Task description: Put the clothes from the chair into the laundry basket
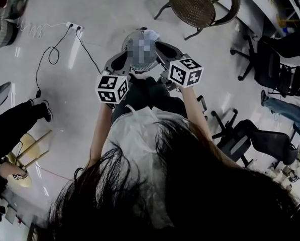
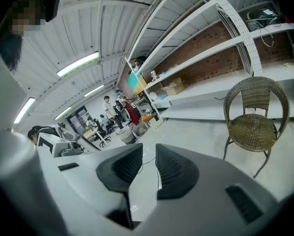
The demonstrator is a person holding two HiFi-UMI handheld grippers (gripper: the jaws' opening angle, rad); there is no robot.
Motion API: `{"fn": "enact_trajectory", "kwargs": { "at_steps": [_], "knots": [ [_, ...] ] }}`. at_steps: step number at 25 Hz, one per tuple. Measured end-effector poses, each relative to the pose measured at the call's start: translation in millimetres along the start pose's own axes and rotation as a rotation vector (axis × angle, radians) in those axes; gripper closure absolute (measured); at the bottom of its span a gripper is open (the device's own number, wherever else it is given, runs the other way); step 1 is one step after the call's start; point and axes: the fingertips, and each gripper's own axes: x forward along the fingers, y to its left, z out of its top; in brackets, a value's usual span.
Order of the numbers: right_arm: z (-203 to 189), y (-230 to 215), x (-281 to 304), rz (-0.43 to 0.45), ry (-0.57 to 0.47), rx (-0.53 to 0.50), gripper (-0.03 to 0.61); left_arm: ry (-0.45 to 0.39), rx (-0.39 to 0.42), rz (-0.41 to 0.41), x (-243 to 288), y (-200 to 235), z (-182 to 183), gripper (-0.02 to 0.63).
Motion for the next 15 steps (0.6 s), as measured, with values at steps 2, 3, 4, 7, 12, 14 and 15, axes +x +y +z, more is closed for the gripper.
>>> {"fn": "enact_trajectory", "kwargs": {
  "at_steps": [2,3,4,7,12,14,15],
  "knots": [
    [-0.3,2.9,-5.4,0.010,0.003,-0.002,0.489,-0.003,0.008,0.004,-1.5,-4.2,2.3,0.594],
    [-0.5,4.0,-8.6,0.017,0.005,-0.007,0.491,-0.006,0.012,0.007,-2.0,-6.6,3.9,0.594],
    [-0.4,4.6,-12.1,0.024,0.006,-0.012,0.491,-0.011,0.017,0.011,-2.1,-9.3,5.7,0.594],
    [-0.8,6.0,-24.9,0.046,0.005,-0.025,0.494,-0.026,0.034,0.028,-3.4,-19.3,10.0,0.594],
    [-7.3,11.6,-57.2,0.095,0.010,-0.056,0.497,-0.061,0.034,0.071,-12.5,-47.6,12.0,0.594],
    [-11.8,14.1,-71.6,0.111,0.010,-0.073,0.500,-0.077,0.026,0.084,-18.3,-61.3,9.3,0.594],
    [-15.2,15.8,-79.4,0.119,0.010,-0.079,0.502,-0.082,0.025,0.090,-21.5,-68.5,6.3,0.594]
  ]
}}
